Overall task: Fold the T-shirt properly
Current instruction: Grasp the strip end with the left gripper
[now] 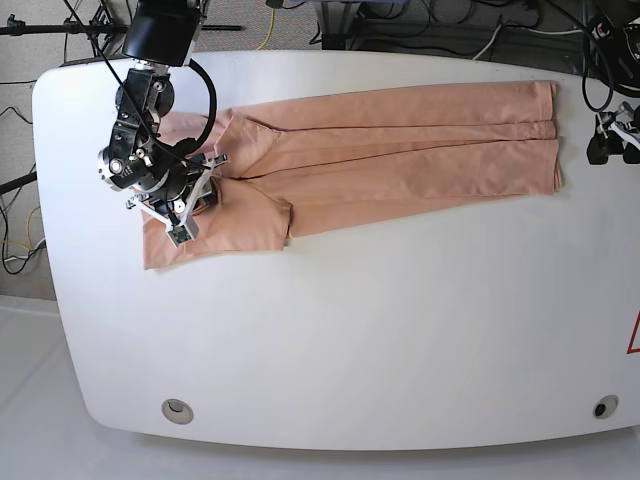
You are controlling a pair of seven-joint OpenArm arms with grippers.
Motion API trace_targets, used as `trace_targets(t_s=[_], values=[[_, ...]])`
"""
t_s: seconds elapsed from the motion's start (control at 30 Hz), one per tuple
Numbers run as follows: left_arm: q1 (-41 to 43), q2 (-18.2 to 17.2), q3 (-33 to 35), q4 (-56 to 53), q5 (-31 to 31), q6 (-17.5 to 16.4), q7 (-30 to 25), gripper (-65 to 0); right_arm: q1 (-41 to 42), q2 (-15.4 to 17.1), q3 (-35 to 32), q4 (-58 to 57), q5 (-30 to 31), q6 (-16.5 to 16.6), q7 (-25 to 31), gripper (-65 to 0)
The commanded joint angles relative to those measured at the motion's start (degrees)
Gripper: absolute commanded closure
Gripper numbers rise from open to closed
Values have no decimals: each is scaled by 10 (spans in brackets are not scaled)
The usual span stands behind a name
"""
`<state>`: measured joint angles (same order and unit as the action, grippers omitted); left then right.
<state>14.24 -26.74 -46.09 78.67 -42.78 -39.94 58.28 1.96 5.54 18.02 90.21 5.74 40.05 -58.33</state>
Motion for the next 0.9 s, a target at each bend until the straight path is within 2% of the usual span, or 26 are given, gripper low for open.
trace_targets(t_s=[0.0,0.23,0.37,0.5,0.63,0.77,0.87], values=[[-12,-13,4,-21,-10,-1,-9,-505,9,5,1,9,8,-1,6,-199],[-27,-8,32,-57,-13,2,-10,-499,10,5,2,8,7,-1,7,-201],[-46,3,51,-60,-10,10,-8,-431,8,5,-3,12,6,-1,9,-203],[-53,8,66,-59,-12,5,-13,-312,7,5,-3,12,5,-1,8,-204],[-65,12,91,-44,-7,-1,-19,-231,6,3,-2,13,5,-1,11,-203],[-67,21,99,-27,-6,-1,-11,-320,7,2,-3,13,5,-1,10,-203],[-64,27,97,-16,-4,-1,-7,-363,7,2,-3,13,6,-1,9,-202]])
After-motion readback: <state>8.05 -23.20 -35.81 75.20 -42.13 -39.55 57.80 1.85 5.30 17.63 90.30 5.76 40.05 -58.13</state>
